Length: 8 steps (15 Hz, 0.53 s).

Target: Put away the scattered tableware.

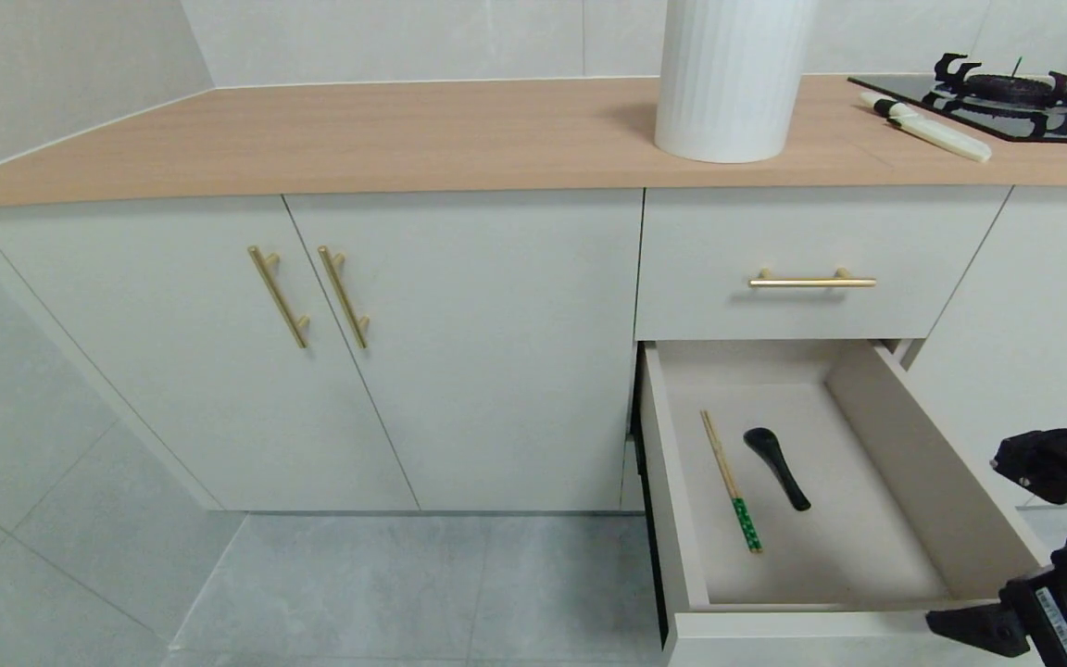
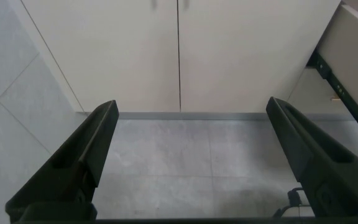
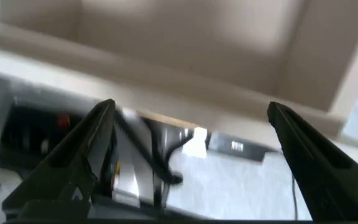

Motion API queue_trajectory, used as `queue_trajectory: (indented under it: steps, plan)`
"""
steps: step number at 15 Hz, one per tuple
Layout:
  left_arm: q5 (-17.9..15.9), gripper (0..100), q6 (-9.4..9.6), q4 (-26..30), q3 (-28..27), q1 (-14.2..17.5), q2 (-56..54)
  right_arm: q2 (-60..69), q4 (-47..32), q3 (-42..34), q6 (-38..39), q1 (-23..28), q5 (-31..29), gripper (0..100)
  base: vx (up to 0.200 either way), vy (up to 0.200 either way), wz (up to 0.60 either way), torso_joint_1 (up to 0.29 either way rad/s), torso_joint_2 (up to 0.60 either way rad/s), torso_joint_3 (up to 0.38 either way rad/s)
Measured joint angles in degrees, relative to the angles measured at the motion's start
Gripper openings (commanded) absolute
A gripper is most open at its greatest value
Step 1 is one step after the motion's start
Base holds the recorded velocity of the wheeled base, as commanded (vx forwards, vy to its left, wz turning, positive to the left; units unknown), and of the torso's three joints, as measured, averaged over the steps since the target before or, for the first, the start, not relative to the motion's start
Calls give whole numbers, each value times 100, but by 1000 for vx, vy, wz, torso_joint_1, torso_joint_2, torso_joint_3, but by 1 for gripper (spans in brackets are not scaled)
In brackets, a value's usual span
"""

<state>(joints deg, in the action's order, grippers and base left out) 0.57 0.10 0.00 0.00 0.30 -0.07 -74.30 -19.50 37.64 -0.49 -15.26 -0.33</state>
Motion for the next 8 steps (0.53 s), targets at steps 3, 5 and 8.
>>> queue_trajectory:
  steps: [3,5,8]
  plan:
    - [2,100,0,0,0,2,0,-95,-389,80,6,-196,0,100,0,0,0,0,0,0]
    - [2,100,0,0,0,0,0,-116,-597,157,11,-289,-10,100,0,0,0,0,0,0]
    - [2,100,0,0,0,2,0,-288,-1635,590,383,-450,-13,100,0,0,0,0,0,0]
